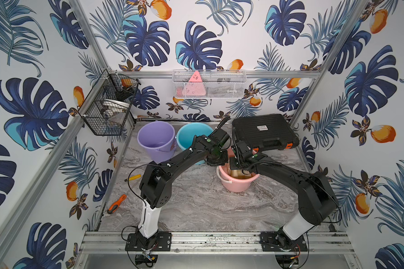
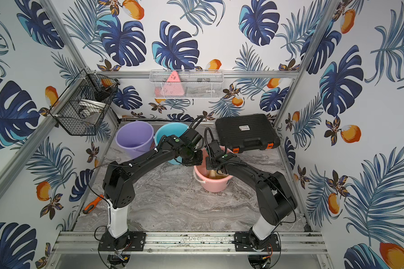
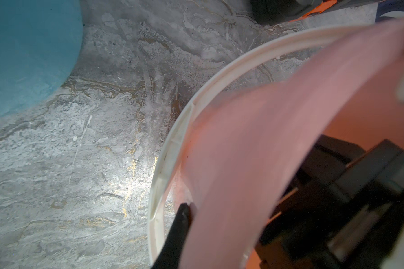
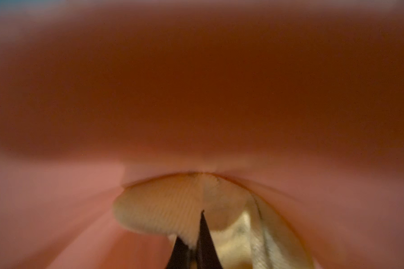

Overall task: Wipe the inside of the bucket with a cloth
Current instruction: Wipe the dirt from the inside of the bucket.

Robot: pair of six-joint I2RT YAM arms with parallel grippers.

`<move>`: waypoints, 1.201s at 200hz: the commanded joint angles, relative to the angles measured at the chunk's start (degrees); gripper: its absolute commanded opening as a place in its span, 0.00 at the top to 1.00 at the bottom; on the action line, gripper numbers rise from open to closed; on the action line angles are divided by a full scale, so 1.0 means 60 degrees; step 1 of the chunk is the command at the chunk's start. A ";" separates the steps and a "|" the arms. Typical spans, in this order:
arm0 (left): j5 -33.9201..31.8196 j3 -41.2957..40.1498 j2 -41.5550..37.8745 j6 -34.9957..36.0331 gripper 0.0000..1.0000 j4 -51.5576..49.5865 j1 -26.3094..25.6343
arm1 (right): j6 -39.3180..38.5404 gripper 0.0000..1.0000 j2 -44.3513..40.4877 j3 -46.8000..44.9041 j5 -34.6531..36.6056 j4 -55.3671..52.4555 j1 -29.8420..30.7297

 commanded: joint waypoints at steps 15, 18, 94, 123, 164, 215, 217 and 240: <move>0.0443 -0.0123 -0.0320 0.0463 1.00 0.1097 -0.0054 | 0.0714 1.00 0.0864 0.0639 0.1330 -0.2994 -0.0116; 0.0411 -0.0134 -0.0339 0.0476 1.00 0.1094 -0.0052 | 0.0731 1.00 0.0914 0.0654 0.1369 -0.3039 -0.0116; -0.0460 0.0821 0.0029 0.0873 1.00 0.0325 -0.0048 | 0.0060 1.00 -0.0790 -0.0851 0.0620 -0.2370 -0.0068; -0.0620 0.0895 0.0063 0.0873 1.00 0.0437 -0.0058 | -0.0265 1.00 -0.1141 -0.0944 -0.0063 -0.2397 -0.0067; -0.1177 0.0641 -0.0227 0.1107 1.00 0.0666 -0.0135 | -0.0417 1.00 -0.0625 -0.0855 -0.0610 -0.2524 0.0060; -0.1429 -0.0482 -0.0931 0.1322 1.00 0.1734 -0.0364 | -0.0205 1.00 0.0154 -0.0580 -0.0167 -0.2449 0.0017; -0.1437 -0.0524 -0.0952 0.1333 1.00 0.1788 -0.0379 | -0.0204 1.00 0.0176 -0.0573 -0.0179 -0.2443 0.0013; -0.1528 -0.0883 -0.1090 0.1391 1.00 0.2176 -0.0565 | -0.0189 1.00 0.0367 -0.0453 -0.0554 -0.2327 0.0012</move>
